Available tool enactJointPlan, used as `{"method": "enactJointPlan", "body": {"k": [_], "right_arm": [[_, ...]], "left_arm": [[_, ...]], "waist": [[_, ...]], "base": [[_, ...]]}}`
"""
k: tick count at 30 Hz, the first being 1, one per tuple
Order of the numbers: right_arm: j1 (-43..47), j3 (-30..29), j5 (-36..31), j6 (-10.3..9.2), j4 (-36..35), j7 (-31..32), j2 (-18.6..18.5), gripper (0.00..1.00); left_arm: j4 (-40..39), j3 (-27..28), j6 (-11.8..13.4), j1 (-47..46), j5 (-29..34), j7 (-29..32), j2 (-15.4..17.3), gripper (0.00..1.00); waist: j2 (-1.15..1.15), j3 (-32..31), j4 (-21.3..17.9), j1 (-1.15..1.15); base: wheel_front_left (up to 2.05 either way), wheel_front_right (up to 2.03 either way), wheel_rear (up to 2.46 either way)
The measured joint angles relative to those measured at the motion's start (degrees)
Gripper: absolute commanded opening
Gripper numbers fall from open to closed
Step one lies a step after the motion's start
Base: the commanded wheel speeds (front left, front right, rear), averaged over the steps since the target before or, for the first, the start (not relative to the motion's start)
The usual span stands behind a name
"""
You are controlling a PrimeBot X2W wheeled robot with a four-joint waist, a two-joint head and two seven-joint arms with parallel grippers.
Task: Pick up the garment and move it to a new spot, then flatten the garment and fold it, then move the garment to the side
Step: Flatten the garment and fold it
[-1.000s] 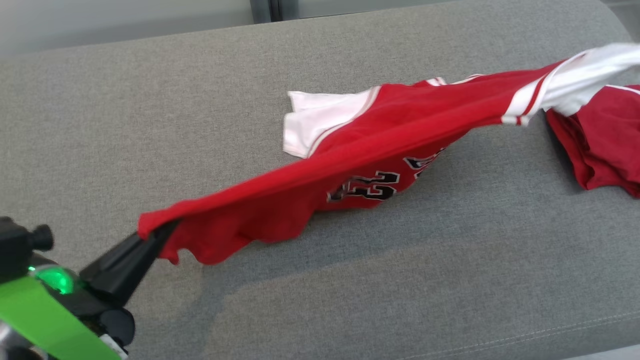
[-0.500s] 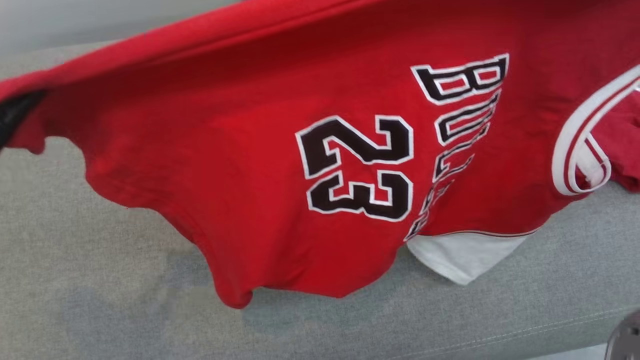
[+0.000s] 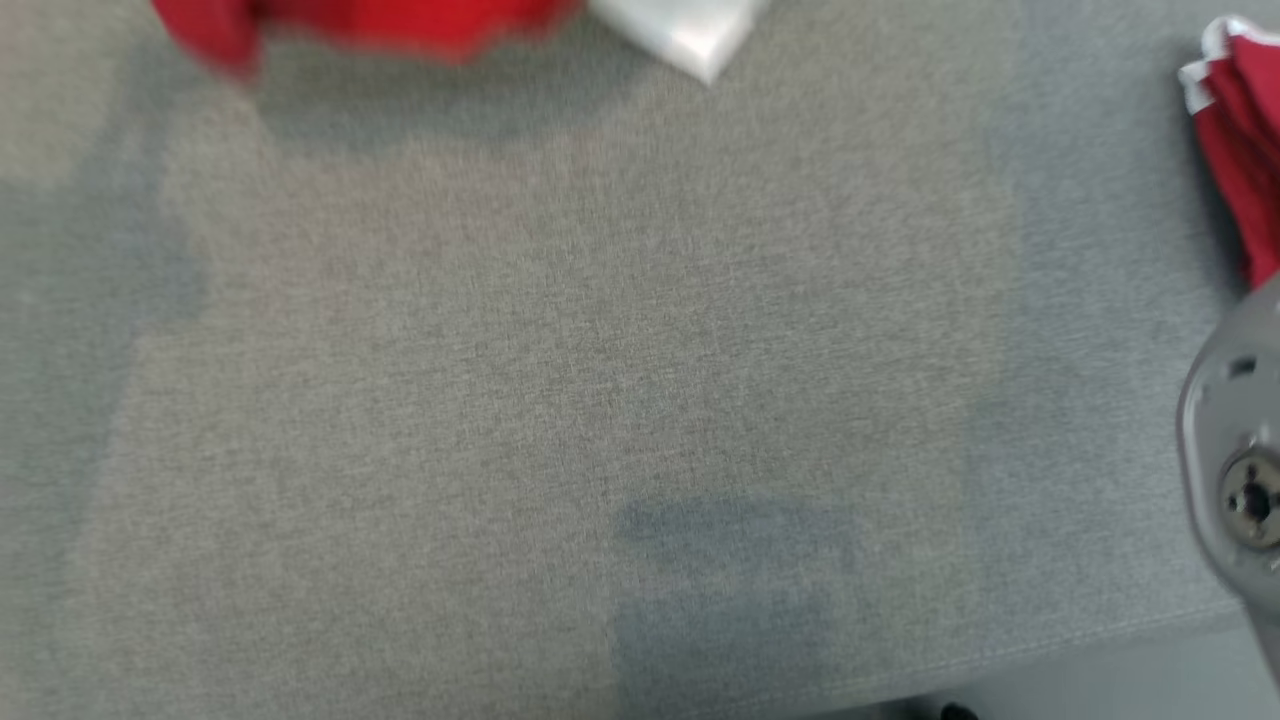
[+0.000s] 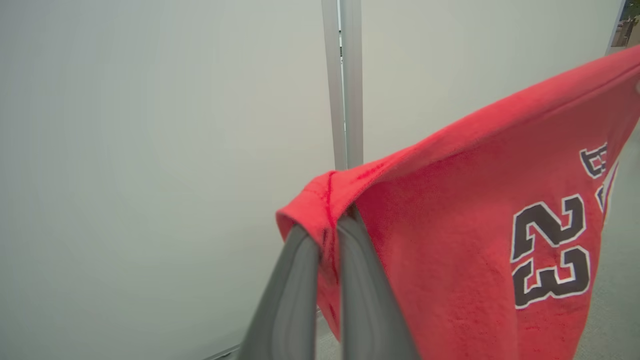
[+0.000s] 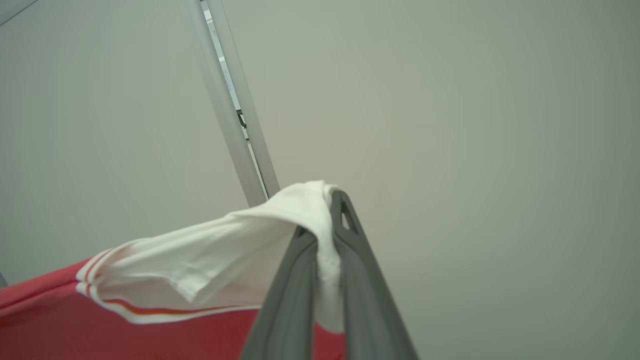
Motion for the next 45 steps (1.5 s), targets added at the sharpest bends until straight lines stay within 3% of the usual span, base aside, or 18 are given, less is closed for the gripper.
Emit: {"method": "enactJointPlan", "body": {"k": [3,5,6,9,12,16,20,25,29,35,38,39,42,45], "right_arm": [[-7.67,2.47,0.04,-0.11,10.99,-13.04,-0.26,0.00],[-10.56,4.98,2.35,-0.11,18.38,-19.91,-0.25,0.00],[-10.56,4.98,2.35,-0.11,18.38,-19.91,-0.25,0.00],[-10.41,10.80,6.41,-0.13,27.71,-26.51,-0.18,0.00],[-5.21,16.35,10.12,-0.14,31.17,-31.12,-0.18,0.00],[7.64,22.28,14.45,-0.14,30.66,-33.34,-0.23,0.00],[23.09,25.37,16.23,-0.16,25.79,-31.53,-0.25,0.00],[39.10,21.32,15.08,-0.11,13.63,-26.83,-0.40,0.00],[51.04,17.39,14.84,-0.10,2.18,-21.15,-0.44,0.00],[69.18,15.07,15.18,-0.12,-11.35,-13.03,-0.35,0.00],[77.11,15.15,16.07,-0.12,-16.29,-10.61,-0.37,0.00],[82.00,14.95,17.09,-0.12,-19.04,-9.66,-0.35,0.00],[89.03,13.30,18.68,-0.12,-22.82,-8.64,-0.38,0.00],[96.10,11.21,20.15,-0.12,-26.37,-8.18,-0.34,0.00]], "left_arm": [[14.01,-4.58,-4.61,-12.37,12.23,-11.11,-9.46,0.00],[22.58,-6.67,-6.24,-14.82,14.81,-16.13,-13.47,0.00],[22.58,-6.67,-6.24,-14.82,14.81,-16.13,-13.47,0.00],[31.62,-9.80,-8.08,-13.85,16.46,-23.51,-16.90,0.00],[36.89,-12.41,-8.70,-9.57,15.73,-29.43,-18.04,0.00],[36.57,-17.57,-8.87,-0.04,10.63,-32.61,-16.56,0.00],[31.25,-21.28,-8.90,11.70,5.50,-33.81,-10.37,0.00],[24.60,-22.85,-8.94,24.02,1.54,-33.99,-4.58,0.00],[20.37,-22.37,-8.86,31.08,1.59,-34.16,-3.37,0.00],[14.18,-21.18,-4.10,44.39,2.53,-34.22,-3.87,0.00],[9.83,-21.00,-0.60,53.23,0.65,-34.35,-3.87,0.00],[6.26,-20.26,2.05,59.14,-1.03,-34.37,-3.72,0.00],[-0.09,-18.72,6.04,67.92,-3.71,-34.32,-3.56,0.00],[-6.06,-17.25,9.04,75.09,-4.67,-34.32,-2.86,0.00]], "waist": [[0.00,3.77,0.26,0.00],[0.00,6.02,0.36,0.00],[0.00,6.02,0.36,0.00],[0.00,8.99,0.35,0.01],[0.00,11.11,0.09,0.01],[0.00,11.94,-0.88,0.01],[0.00,10.55,-1.47,0.00],[0.00,6.84,-2.12,-0.01],[0.00,3.65,-2.11,-0.01],[0.00,-1.18,-1.57,-0.02],[0.00,-3.66,-1.50,-0.02],[0.00,-5.25,-1.58,-0.02],[0.00,-7.33,-1.75,-0.02],[0.00,-8.90,-1.83,-0.02]], "base": [[0.00,0.00,0.00],[0.00,0.00,0.00],[0.00,0.00,0.00],[0.00,0.00,0.00],[0.00,0.00,0.00],[0.00,0.00,0.00],[0.00,0.00,0.00],[0.00,0.00,0.00],[0.00,0.00,0.00],[0.00,0.00,0.00],[0.00,0.00,0.00],[0.00,0.00,0.00],[0.00,0.00,0.00],[0.00,0.00,0.00]]}}
